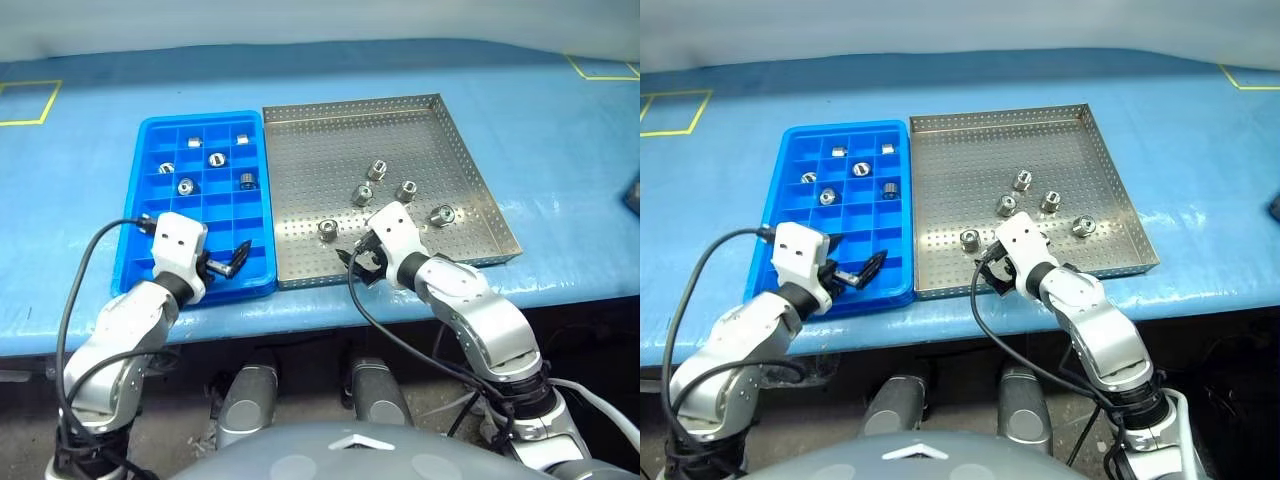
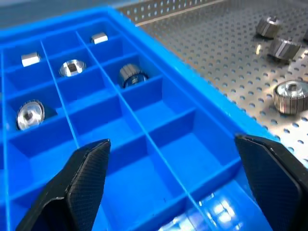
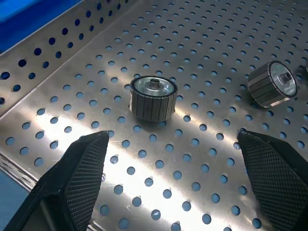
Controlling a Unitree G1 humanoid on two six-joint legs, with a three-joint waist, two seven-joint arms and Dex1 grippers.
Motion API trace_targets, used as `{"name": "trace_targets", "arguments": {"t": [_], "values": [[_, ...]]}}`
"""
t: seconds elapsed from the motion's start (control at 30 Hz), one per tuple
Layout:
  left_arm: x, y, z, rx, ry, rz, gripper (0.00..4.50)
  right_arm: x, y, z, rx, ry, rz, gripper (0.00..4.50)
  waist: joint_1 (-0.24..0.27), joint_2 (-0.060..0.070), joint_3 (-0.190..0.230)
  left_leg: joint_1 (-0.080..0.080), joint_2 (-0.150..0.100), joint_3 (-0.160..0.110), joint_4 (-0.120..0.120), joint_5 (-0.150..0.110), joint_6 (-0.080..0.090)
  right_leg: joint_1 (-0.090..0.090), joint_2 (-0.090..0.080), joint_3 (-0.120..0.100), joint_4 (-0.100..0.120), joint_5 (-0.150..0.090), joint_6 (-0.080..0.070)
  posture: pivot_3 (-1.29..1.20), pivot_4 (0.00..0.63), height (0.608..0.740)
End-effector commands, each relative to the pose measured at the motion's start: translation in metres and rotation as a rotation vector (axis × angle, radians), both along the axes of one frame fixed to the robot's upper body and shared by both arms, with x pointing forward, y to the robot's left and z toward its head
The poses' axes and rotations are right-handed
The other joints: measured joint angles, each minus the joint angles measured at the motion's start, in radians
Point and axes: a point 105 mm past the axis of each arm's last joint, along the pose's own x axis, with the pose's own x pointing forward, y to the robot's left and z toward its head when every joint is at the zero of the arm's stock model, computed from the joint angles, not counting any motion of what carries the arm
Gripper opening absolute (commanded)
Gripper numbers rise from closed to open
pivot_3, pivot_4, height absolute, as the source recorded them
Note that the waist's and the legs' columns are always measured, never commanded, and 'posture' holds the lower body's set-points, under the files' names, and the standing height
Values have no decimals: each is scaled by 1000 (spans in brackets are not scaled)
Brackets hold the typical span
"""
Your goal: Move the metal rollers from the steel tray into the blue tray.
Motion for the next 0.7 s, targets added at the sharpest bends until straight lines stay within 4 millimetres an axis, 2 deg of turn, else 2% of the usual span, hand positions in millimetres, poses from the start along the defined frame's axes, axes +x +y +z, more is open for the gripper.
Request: {"name": "trace_targets", "arguments": {"t": [0.03, 0.23, 0.4, 0.5, 0.63, 0.7], "values": [[21, -25, 21, -8, -77, -102, 4487, -1, 3, 15, 28, -62, 15, 4500, 1, 0, 0, 0, 0, 0, 1, 0, 0, 1, 0, 0, 0, 0, 1, 18, 150, 740], [58, -84, 19, 13, -8, -320, 4487, -5, 1, 13, 34, -62, -2, 4500, -13, 0, 0, 1, -1, 0, 3, 0, 1, 4, 0, 0, -3, 2, 4, -38, 150, 740], [74, -109, 1, 21, 109, -388, 4487, -9, 1, 10, 40, -58, -27, 4500, -37, 0, 0, 1, -1, 0, 3, -1, 2, 4, 0, 0, -2, 4, 8, -80, 150, 740], [74, -119, -13, 18, 187, -440, 4487, -12, 0, 8, 47, -55, -42, 4500, -52, 0, 0, 2, -1, 0, 3, -1, 2, 4, 0, 0, -2, 5, 9, -99, 150, 740], [68, -123, -26, 61, 254, -490, 4487, -14, 1, 7, 53, -52, -49, 4500, -66, 0, 0, 2, -1, 0, 3, -1, 2, 4, 0, 1, -2, 5, 9, -109, 150, 740], [61, -129, -29, -6, 306, -532, 4103, -14, 3, 8, 68, -53, -51, 4500, -66, 0, 0, 2, -1, 0, 3, -1, 2, 4, 0, 1, -1, 5, 9, -108, 150, 740]]}}
